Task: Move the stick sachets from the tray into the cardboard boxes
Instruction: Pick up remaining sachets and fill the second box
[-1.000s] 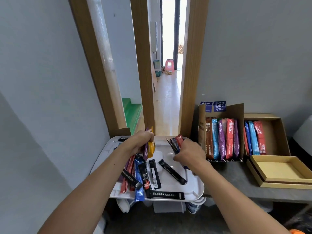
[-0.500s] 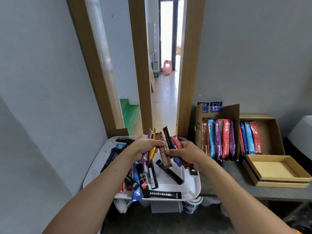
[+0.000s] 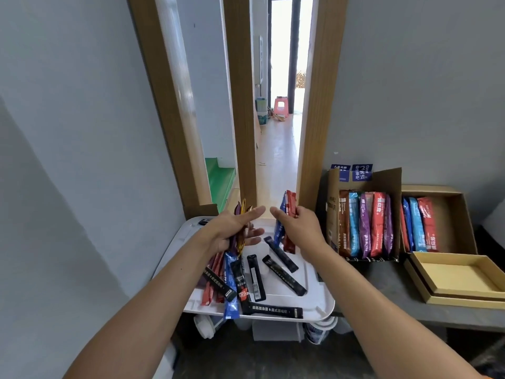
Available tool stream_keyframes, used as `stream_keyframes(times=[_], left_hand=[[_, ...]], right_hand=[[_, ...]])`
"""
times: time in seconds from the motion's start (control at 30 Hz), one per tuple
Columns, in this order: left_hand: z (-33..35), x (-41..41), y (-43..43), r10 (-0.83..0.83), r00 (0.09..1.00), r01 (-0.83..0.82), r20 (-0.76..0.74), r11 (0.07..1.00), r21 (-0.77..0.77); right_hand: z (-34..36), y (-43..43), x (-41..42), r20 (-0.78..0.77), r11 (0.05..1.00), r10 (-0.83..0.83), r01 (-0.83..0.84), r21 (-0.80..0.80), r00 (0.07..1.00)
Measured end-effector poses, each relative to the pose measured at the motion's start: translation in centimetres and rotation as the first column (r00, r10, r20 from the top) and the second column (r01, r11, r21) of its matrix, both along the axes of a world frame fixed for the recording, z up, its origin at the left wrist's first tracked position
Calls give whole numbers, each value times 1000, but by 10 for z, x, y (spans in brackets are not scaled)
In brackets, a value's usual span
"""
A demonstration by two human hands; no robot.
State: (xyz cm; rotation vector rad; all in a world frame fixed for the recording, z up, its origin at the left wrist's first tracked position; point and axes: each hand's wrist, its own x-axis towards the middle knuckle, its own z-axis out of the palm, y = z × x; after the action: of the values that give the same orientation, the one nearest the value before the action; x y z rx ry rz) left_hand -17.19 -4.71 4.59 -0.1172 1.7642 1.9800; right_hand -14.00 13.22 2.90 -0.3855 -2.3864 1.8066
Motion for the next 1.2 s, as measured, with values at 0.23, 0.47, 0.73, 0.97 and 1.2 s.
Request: stream_keyframes(times=[0.23,0.47,0.73,0.97,1.2], left_hand=[[10,19,-25,-162,981,136,-106,966,-218],[13,23,-53,-139,981,64,-138,893,-446],[23,39,-91,-137,949,-14,-282,881,-474],[16,38,-93,-158,917,-113,-366,779,-617],[-1,41,-108,33,957,-204,-287,781,-590]], right_hand=[[0,-32,-3,135,946,96,-48,-321,986],[2,-63,-14,258,996,79,-64,-69,963],[8,-62,-21,198,989,126,-108,-101,972],[11,-83,-11,228,851,381,-243,-465,896],[-12,-78,30,277,643,427,-504,577,861]])
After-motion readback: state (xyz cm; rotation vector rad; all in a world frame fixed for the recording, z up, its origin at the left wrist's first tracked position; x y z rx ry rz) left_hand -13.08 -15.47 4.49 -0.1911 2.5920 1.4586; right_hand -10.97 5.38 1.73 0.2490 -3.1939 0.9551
